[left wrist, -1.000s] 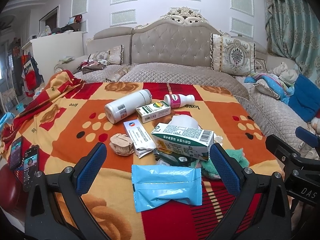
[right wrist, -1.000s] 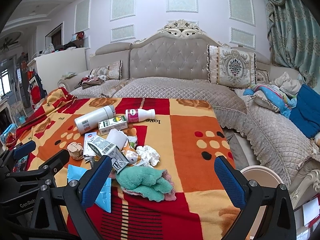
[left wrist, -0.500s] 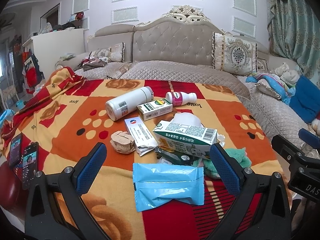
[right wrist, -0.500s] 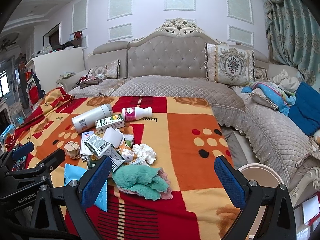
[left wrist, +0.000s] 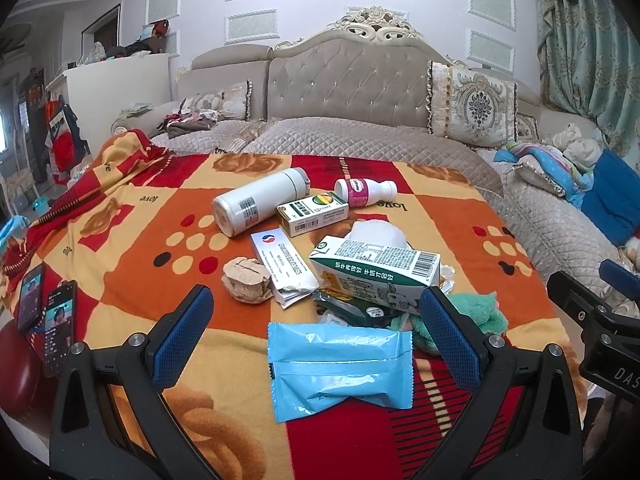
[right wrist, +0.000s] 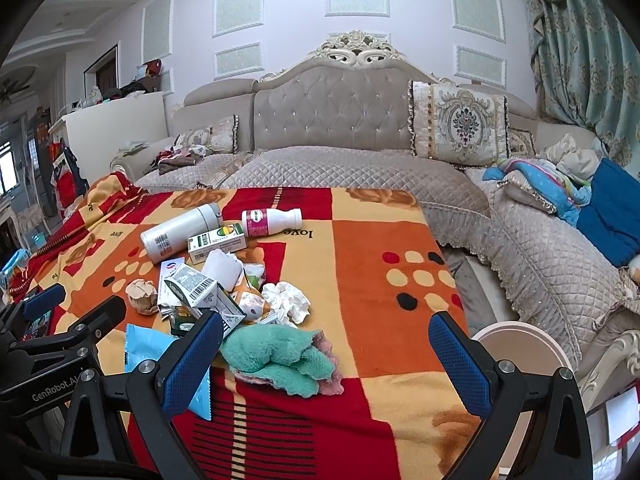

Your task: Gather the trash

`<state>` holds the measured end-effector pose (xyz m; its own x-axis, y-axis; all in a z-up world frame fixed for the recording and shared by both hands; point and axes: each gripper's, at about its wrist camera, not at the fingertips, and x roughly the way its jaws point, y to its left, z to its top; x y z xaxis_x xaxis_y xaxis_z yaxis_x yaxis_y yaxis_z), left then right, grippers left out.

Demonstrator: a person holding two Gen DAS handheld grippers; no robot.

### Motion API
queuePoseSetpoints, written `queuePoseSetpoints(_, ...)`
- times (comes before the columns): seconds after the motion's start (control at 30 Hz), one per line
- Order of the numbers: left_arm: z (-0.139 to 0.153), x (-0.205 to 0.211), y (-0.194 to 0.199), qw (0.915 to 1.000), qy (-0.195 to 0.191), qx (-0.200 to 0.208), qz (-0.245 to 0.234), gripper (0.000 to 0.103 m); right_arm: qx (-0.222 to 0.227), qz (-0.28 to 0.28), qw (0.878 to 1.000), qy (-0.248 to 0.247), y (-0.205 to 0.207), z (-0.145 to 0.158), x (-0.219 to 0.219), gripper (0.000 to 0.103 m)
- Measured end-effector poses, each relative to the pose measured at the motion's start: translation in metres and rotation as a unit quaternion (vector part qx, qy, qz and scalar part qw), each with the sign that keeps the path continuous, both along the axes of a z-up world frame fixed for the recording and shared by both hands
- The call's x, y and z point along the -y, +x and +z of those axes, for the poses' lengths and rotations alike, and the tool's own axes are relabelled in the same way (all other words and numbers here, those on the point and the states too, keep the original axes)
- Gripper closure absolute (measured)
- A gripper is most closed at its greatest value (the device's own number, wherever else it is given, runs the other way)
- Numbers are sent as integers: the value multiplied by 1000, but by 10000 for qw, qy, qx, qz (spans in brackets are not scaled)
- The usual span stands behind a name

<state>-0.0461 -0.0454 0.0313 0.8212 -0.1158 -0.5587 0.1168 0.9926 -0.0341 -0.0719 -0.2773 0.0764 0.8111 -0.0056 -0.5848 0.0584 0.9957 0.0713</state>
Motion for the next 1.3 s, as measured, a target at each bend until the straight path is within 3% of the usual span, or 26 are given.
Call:
queuePoseSetpoints(0.63,-14,-14,15,9996,29,-281,94,1,-271,138,9995,-38,12,-14,-2,1)
queuePoseSetpoints(1.0,-44,-50,10,9911,-171,-1074,-762,1,-707,485,9963,103,15,-50,15,1)
queuePoseSetpoints(1.13,-52,-54,11,9904,-150,-1152,-747,1,-919,688,9929,310,22,-60,13,2)
queuePoseSetpoints(1.3,-63,-50,22,9885,-202,-1261,-804,1,-859,940,9908,451,28,-61,5,3)
